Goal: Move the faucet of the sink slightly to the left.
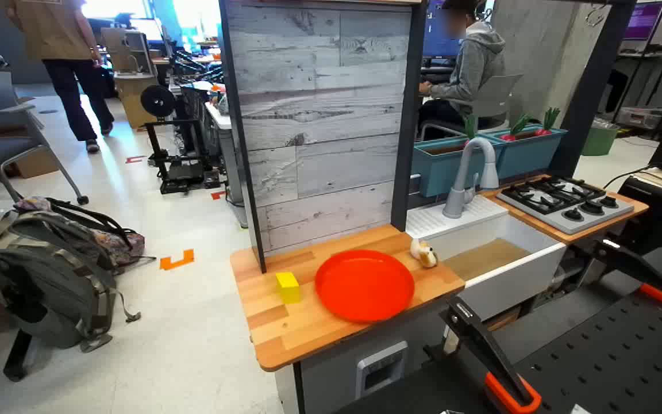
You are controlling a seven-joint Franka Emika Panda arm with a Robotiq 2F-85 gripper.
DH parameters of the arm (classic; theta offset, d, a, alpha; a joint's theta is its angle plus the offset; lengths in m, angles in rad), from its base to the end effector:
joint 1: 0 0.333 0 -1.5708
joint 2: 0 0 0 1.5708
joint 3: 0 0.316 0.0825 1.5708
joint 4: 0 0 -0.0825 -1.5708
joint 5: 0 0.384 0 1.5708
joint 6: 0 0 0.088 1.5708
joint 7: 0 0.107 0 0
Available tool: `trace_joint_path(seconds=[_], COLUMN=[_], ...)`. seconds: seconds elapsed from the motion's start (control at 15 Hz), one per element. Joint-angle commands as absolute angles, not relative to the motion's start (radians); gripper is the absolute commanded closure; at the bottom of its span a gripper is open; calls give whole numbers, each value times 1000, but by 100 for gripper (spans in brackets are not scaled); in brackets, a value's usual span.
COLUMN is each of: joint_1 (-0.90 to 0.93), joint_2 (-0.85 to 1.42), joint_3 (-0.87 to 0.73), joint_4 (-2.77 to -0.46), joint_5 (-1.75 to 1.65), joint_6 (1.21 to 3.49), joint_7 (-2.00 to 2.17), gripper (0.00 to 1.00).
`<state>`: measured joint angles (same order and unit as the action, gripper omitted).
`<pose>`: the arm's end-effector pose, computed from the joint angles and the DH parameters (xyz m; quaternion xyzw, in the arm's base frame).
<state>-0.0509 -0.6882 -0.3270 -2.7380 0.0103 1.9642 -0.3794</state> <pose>0.3031 -0.1104 0.4017 -0.9919 -0.0394 0.0167 0.1196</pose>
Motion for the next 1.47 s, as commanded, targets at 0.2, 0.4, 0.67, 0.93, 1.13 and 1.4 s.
trace_joint_path(seconds=[0.2,0.4,0.67,0.93,1.13,1.4], joint_1=[-49,-30,-33,-16,-73,-163], joint_2=[-654,-546,-373,-135,49,294], joint_3=[-348,-361,-357,-372,-324,-255], joint_4=[-2710,-2640,-2534,-2390,-2291,-2139], joint_5=[105,192,261,333,383,441], joint_6=[2044,2158,2255,2364,2440,2487], joint_7=[-415,-403,-391,-368,-357,-401], gripper=[0,0,0,0,0,0])
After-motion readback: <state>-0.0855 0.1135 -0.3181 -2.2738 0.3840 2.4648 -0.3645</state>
